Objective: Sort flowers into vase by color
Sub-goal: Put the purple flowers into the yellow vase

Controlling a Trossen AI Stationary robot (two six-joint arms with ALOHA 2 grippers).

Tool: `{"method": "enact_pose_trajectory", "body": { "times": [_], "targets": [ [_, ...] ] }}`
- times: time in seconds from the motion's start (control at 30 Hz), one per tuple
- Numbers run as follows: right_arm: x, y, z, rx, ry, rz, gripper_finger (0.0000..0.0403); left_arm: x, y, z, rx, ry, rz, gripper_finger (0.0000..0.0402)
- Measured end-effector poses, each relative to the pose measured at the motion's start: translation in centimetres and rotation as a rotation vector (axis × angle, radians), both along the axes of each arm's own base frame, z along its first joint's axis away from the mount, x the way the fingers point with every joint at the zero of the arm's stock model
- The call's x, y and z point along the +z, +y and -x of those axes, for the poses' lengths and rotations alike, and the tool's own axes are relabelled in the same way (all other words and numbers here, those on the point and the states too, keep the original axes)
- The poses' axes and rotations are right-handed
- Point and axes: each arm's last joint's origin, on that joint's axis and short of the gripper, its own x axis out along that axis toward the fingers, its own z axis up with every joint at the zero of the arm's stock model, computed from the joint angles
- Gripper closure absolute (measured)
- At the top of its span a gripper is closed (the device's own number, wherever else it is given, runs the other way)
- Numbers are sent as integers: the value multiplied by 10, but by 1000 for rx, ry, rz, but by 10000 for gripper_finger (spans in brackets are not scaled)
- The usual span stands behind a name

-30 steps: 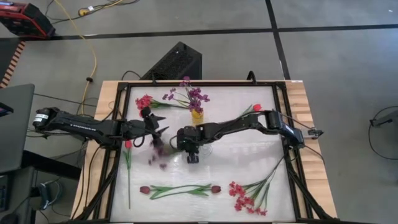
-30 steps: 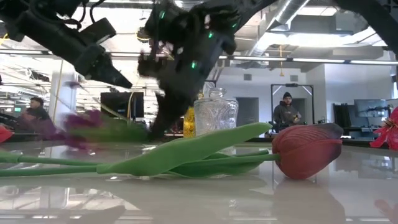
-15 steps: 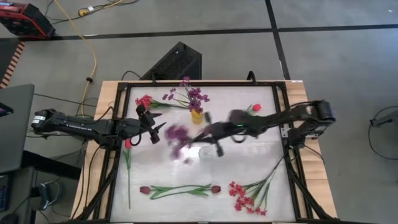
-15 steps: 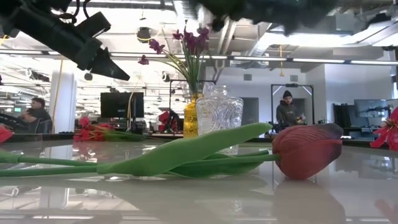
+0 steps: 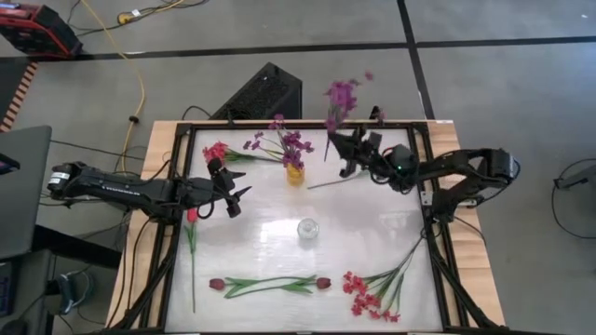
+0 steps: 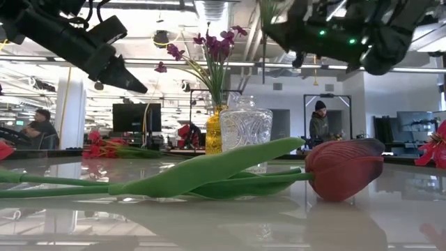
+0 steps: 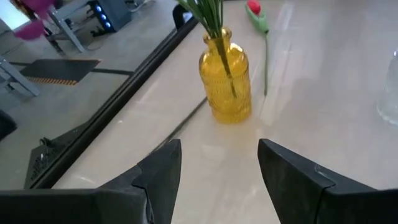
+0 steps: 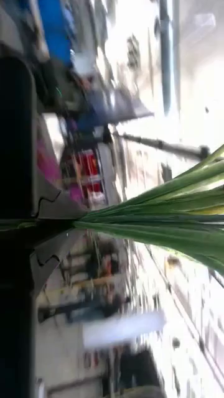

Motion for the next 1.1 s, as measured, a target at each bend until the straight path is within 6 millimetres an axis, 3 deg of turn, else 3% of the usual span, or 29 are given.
{"method": "enact_pose_trajectory", "body": {
  "times": [0.4, 1.1],
  "targets": [
    [-31, -28, -67, -2, -25, -89, 374, 1, -2, -1, -38, -22, 42, 198],
    [-44, -26, -85, -32, -13, -128, 374, -1, -1, 0, -34, -5, 46, 198]
  ]
}}
